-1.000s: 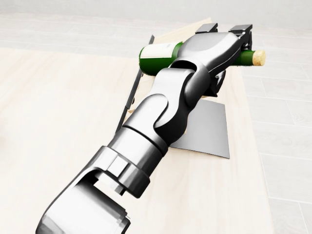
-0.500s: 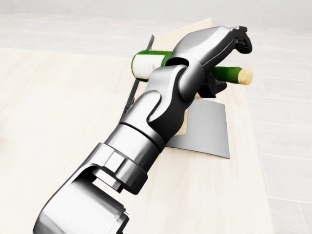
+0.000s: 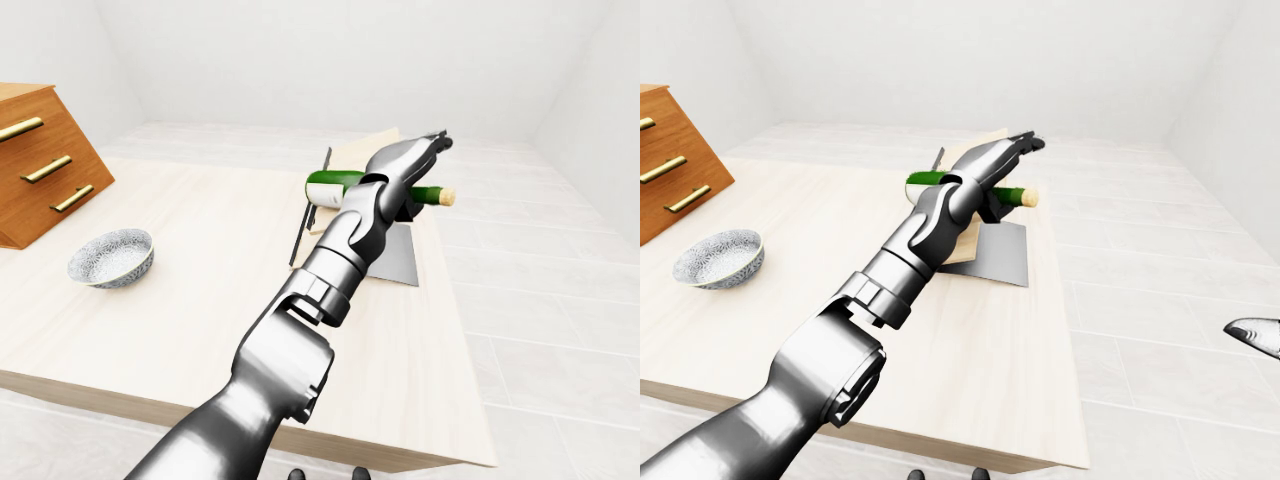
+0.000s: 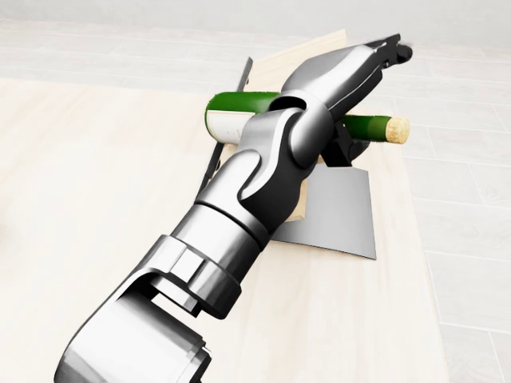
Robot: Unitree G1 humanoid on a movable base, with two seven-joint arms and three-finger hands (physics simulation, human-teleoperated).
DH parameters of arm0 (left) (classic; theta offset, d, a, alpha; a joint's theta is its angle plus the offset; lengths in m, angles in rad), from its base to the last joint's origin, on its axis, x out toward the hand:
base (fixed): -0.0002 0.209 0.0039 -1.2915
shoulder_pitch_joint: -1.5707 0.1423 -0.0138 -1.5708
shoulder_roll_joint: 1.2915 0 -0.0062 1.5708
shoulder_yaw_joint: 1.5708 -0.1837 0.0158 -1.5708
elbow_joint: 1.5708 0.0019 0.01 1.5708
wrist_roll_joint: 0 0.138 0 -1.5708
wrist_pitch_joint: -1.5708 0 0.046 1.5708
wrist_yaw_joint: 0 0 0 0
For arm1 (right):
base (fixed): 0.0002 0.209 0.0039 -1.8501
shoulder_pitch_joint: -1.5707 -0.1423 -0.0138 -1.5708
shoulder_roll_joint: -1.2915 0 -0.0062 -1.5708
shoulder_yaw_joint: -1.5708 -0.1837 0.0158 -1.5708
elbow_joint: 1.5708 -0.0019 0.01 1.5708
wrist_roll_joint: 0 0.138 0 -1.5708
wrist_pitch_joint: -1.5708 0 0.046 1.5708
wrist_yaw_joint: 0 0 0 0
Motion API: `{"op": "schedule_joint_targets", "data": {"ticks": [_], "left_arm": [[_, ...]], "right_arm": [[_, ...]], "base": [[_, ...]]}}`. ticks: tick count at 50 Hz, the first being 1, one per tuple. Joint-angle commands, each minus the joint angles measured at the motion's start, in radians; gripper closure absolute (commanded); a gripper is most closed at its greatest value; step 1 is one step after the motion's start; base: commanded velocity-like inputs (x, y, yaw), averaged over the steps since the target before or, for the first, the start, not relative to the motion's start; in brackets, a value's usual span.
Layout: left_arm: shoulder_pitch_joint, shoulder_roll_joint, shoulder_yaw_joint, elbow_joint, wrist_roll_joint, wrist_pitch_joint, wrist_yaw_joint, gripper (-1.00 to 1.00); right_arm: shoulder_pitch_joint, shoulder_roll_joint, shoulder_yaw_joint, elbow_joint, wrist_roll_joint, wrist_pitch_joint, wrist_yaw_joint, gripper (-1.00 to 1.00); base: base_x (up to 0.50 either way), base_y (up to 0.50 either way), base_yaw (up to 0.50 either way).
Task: Put the wine bottle on the wine rack.
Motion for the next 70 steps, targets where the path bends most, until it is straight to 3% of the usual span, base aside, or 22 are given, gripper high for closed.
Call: {"op": "schedule_joint_targets", "data": {"ticks": [1, 2, 5, 7, 10, 22, 23, 31, 34, 35, 36, 38, 39, 40, 51, 70], "left_arm": [[0.010, 0.002, -0.012, 0.012, 0.010, 0.000, -0.011, -0.47], [0.010, 0.002, -0.012, 0.013, 0.010, 0.000, -0.011, -0.47], [0.011, 0.002, -0.013, 0.015, 0.010, 0.000, -0.011, -0.21], [0.012, 0.002, -0.013, 0.015, 0.010, 0.000, -0.010, -0.17], [0.008, 0.003, -0.010, 0.014, 0.009, 0.000, -0.010, -0.30], [0.032, 0.003, -0.025, -0.052, 0.028, 0.000, -0.043, -0.48], [0.035, 0.004, -0.028, -0.063, 0.033, 0.000, -0.050, -0.65], [0.041, 0.003, -0.023, -0.086, 0.042, 0.000, -0.059, -0.85], [0.036, 0.001, -0.016, -0.082, 0.038, 0.000, -0.052, -0.84], [0.034, 0.001, -0.015, -0.081, 0.038, 0.000, -0.052, -0.56], [0.033, 0.001, -0.016, -0.081, 0.038, 0.000, -0.051, -0.47], [0.035, -0.001, -0.016, -0.082, 0.038, 0.000, -0.050, -0.56], [0.038, -0.001, -0.018, -0.086, 0.039, 0.000, -0.049, -0.86], [0.039, -0.001, -0.019, -0.093, 0.040, 0.000, -0.051, -1.00], [0.047, -0.003, -0.019, -0.143, 0.049, 0.000, -0.061, -1.00], [0.084, -0.019, -0.040, -0.313, 0.102, 0.000, -0.143, -1.00]], "right_arm": [[0.003, -0.003, 0.009, 0.000, -0.006, 0.000, 0.000, -1.00], [0.003, -0.003, 0.010, 0.000, -0.006, 0.000, 0.000, -1.00], [0.003, -0.003, 0.013, 0.000, -0.009, 0.000, 0.000, -1.00], [0.002, -0.004, 0.015, 0.000, -0.010, 0.000, 0.000, -1.00], [-0.002, -0.008, 0.021, 0.000, -0.012, 0.000, 0.000, -1.00], [0.005, -0.012, 0.014, 0.000, -0.005, 0.000, 0.000, -1.00], [0.007, -0.011, 0.012, 0.000, -0.003, 0.000, 0.000, -1.00], [0.005, -0.014, 0.026, 0.000, -0.010, 0.000, 0.000, -1.00], [0.003, -0.016, 0.031, 0.000, -0.012, 0.000, 0.000, -1.00], [0.004, -0.017, 0.029, 0.000, -0.012, 0.000, 0.000, -1.00], [0.005, -0.016, 0.028, 0.000, -0.010, 0.000, 0.000, -1.00], [0.007, -0.015, 0.024, 0.000, -0.008, 0.000, 0.000, -1.00], [0.008, -0.015, 0.022, 0.000, -0.008, 0.000, 0.000, -1.00], [0.009, -0.014, 0.022, 0.000, -0.008, 0.000, 0.000, -1.00], [0.019, -0.013, 0.030, 0.000, -0.017, 0.000, 0.000, -1.00], [0.027, -0.022, 0.037, 0.000, -0.017, 0.000, 0.000, -1.00]], "base": [[0.00, 0.00, 0.00], [0.00, 0.00, 0.00], [0.00, 0.00, 0.00], [0.00, 0.00, 0.00], [0.00, 0.00, 0.00], [0.00, 0.00, 0.00], [0.00, 0.00, 0.00], [0.00, 0.00, 0.00], [0.00, 0.00, 0.00], [0.00, 0.00, 0.00], [0.00, 0.00, 0.00], [0.00, 0.00, 0.00], [0.00, 0.00, 0.00], [0.00, 0.00, 0.00], [0.00, 0.00, 0.00], [0.00, 0.00, 0.00]]}}
